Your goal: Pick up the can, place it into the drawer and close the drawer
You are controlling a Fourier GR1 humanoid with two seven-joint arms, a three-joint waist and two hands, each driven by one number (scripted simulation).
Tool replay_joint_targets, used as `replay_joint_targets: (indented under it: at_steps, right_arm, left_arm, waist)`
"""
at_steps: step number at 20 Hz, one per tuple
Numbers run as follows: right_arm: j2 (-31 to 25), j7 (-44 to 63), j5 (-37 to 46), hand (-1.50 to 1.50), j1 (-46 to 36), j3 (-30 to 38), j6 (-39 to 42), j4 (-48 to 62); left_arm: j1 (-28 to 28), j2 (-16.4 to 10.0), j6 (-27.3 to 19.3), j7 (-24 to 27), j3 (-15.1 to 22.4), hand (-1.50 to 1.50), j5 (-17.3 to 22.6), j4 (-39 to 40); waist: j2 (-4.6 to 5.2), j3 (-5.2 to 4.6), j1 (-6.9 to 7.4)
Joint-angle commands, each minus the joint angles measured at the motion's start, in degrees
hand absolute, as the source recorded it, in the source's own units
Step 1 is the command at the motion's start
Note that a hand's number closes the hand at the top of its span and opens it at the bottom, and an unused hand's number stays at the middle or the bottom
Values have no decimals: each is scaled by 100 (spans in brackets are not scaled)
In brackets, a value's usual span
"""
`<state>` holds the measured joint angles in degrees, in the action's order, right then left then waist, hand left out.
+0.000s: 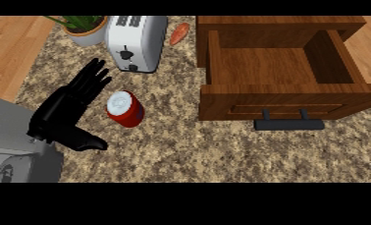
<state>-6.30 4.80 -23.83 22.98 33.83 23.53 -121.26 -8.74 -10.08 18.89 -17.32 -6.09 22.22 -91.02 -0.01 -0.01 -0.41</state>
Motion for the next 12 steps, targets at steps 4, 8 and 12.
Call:
replay_joint_targets:
  at_steps: [4, 8, 12]
  right_arm:
    - [272, 248, -16, -150, 119, 46, 152, -372]
    - [346, 597, 129, -150, -115, 11, -148, -660]
    - [246, 127, -5, -150, 83, 316, 501, -173]
  left_arm:
    - [-316, -171, 336, 864, -246, -150, -424, 1369]
    - [-233, 226, -161, 1201, -19, -150, -882, 1334]
    - [-357, 54, 30, 2221, -310, -150, -1155, 2537]
  waist:
    - [4, -2, -12]
    - [2, -2, 12]
    - [9, -2, -23]
